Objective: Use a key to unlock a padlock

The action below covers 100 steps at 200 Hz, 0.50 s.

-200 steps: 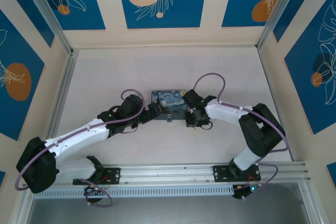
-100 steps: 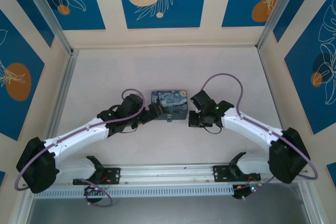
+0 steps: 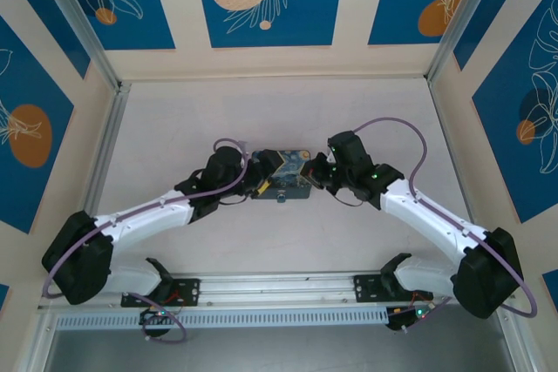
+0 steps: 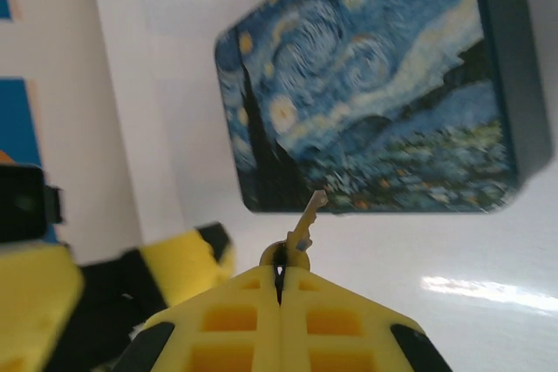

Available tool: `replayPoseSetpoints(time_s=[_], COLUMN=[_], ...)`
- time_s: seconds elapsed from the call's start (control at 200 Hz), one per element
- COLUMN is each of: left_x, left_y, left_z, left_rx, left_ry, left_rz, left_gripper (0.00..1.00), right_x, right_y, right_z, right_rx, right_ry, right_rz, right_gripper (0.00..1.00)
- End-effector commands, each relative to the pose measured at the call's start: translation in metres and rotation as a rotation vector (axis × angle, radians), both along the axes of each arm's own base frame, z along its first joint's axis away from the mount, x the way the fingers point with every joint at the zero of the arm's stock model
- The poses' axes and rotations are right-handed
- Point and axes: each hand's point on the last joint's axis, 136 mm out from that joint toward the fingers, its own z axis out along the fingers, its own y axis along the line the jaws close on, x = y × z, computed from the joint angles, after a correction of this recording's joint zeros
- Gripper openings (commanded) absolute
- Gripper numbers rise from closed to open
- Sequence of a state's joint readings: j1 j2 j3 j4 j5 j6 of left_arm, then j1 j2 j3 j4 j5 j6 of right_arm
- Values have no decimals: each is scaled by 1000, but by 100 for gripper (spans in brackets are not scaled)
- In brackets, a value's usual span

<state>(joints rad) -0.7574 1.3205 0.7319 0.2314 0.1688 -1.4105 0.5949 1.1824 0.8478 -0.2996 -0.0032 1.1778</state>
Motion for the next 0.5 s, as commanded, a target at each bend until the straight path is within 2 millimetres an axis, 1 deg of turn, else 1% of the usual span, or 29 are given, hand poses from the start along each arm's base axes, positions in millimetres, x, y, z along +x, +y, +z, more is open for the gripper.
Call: replayPoseSetpoints(time_s=[0.0, 0.11, 0.24, 0.32, 0.425, 0.495], left_x=[7, 12, 17, 20, 23, 24], left_y=[-9, -4, 6, 8, -2, -12], left_z=[6, 4, 9, 8, 8, 8], left_rx=[-145, -210, -241, -260, -270, -245], left_ry=[59, 101, 112, 120, 120, 93], left_rz=[39, 120, 199, 225, 199, 136], left_gripper=[83, 75, 65, 58, 50, 49], right_x=[27, 35, 38, 39, 41, 43], right_y=[6, -3, -12, -15, -17, -17], right_z=[27, 16, -4, -8, -13, -15], right_rx=[159, 225, 326, 355, 369, 377], right_ry=[17, 53, 126, 148, 181, 201], right_rz=[-169, -290, -432, -481, -526, -546], right_gripper=[0, 0, 0, 0, 0, 0])
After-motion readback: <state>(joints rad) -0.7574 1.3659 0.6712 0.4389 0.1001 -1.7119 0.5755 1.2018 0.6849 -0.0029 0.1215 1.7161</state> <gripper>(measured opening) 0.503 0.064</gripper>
